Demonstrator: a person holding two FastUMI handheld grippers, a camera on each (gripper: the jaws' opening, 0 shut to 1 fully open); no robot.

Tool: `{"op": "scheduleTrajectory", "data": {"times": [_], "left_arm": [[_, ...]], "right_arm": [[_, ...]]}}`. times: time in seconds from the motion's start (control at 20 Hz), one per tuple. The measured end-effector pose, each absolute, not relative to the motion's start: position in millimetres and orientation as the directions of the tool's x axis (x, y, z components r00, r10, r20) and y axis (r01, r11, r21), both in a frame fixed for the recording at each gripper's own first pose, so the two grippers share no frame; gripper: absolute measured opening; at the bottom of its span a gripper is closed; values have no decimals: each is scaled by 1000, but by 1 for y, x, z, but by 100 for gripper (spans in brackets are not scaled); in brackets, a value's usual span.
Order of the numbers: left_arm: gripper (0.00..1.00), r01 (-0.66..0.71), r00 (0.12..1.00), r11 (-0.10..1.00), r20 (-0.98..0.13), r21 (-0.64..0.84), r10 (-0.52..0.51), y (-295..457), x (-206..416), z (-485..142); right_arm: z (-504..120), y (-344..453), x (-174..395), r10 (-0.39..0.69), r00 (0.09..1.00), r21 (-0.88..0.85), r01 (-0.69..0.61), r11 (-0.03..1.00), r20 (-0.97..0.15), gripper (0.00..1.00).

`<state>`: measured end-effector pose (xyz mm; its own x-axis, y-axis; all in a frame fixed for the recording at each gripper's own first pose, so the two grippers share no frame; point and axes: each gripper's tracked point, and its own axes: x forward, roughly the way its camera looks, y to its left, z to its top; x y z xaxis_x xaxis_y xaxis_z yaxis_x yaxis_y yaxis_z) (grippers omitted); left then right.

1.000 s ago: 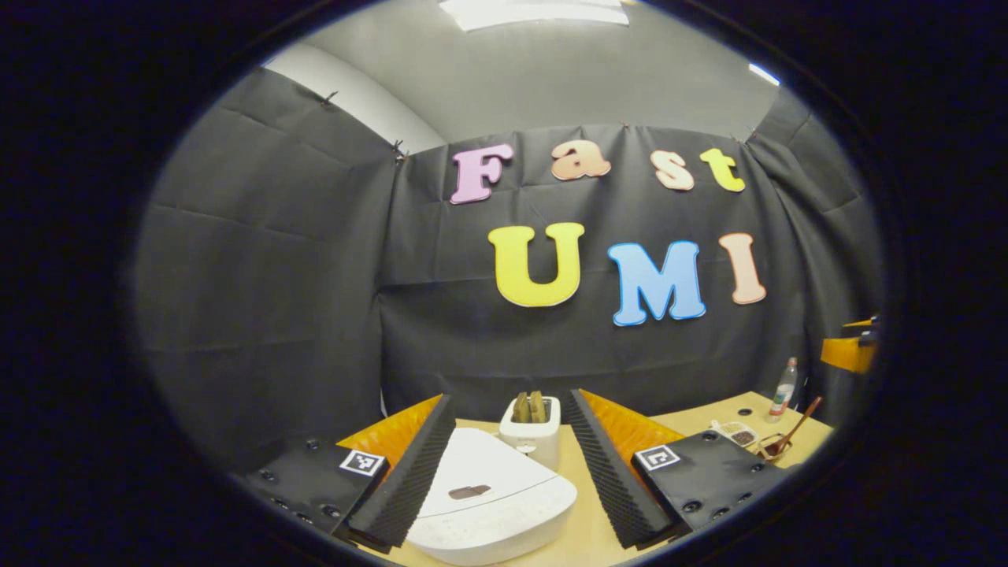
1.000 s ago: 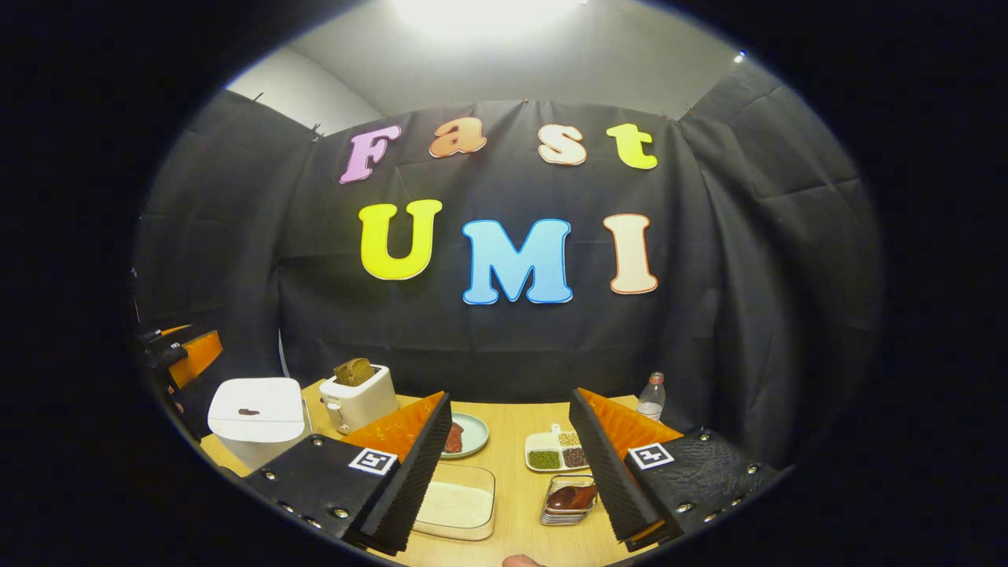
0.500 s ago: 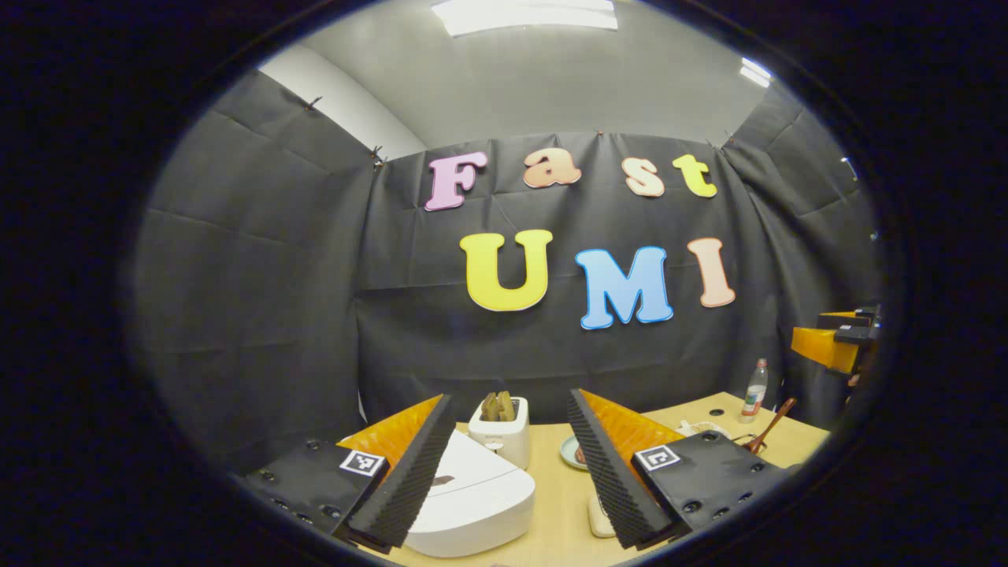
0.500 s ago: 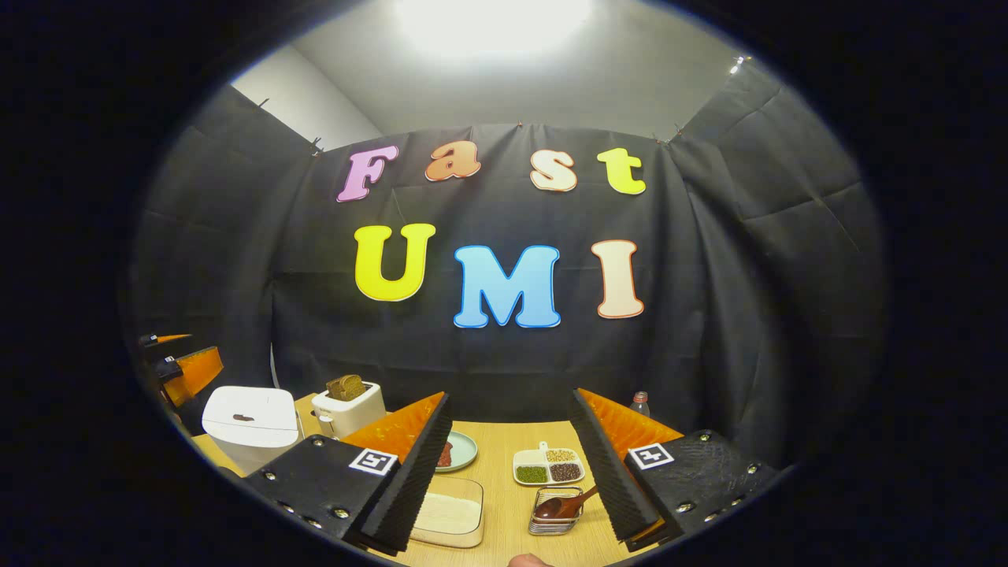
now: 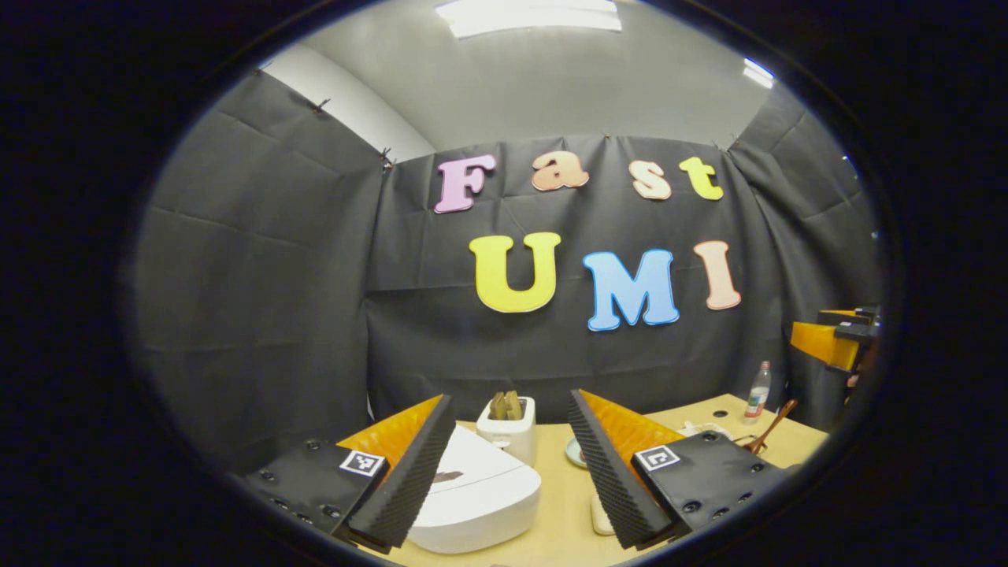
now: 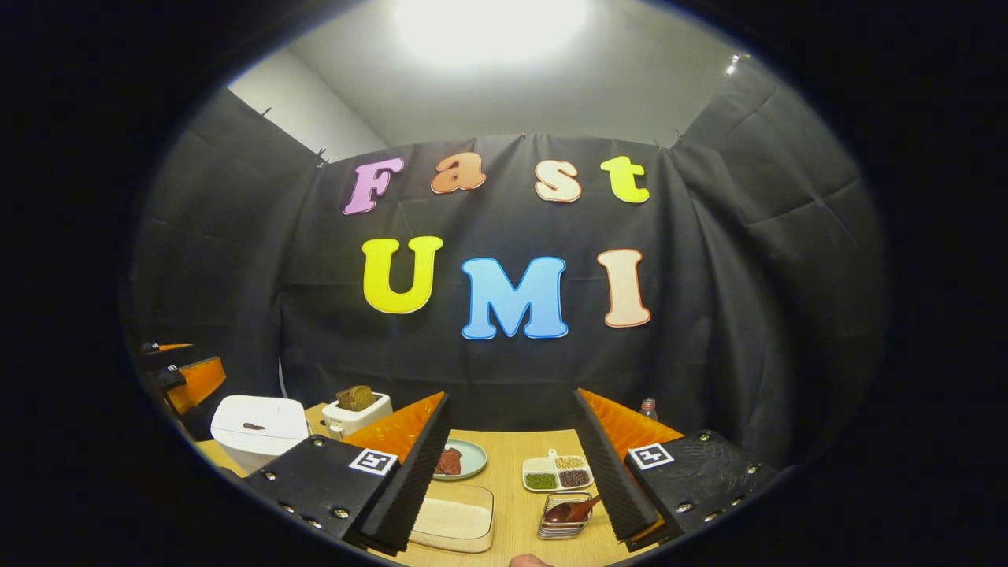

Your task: Close the left gripper, press the button to open the rice cooker; take a wooden spoon from the chopstick holder with the right hand, scoop a spoonful of rice and pour it into the rice cooker, then put the wooden spoon back into the chopstick holder.

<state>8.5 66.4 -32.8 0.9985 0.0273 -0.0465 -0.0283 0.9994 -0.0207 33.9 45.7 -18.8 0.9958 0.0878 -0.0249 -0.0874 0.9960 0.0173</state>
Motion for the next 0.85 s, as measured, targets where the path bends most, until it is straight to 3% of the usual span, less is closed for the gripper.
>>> {"op": "scheduleTrajectory", "data": {"times": [0.15, 0.45, 0.5, 0.75, 0.85], "left_arm": [[100, -34, 998, 999, -55, -5, 34, 70, 8, -36], [94, -22, 997, 999, -78, -29, 20, 70, 13, -43], [100, -21, 997, 999, -74, -29, 19, 71, 12, -41], [100, -9, 998, 999, -56, -34, 7, 72, 13, -36], [94, 4, 999, 999, -52, -33, -5, 73, 14, -37]], "right_arm": [[-19, 51, 33, 98, 995, 19, -98, 995, -26, 91], [-15, 56, 29, 96, 995, -2, -96, 995, -16, 91], [-13, 57, 29, 95, 995, -3, -95, 995, -11, 91], [-15, 59, 30, 85, 996, -10, -85, 996, -13, 91], [-18, 55, 32, 63, 998, -14, -64, 998, -19, 91]]}}
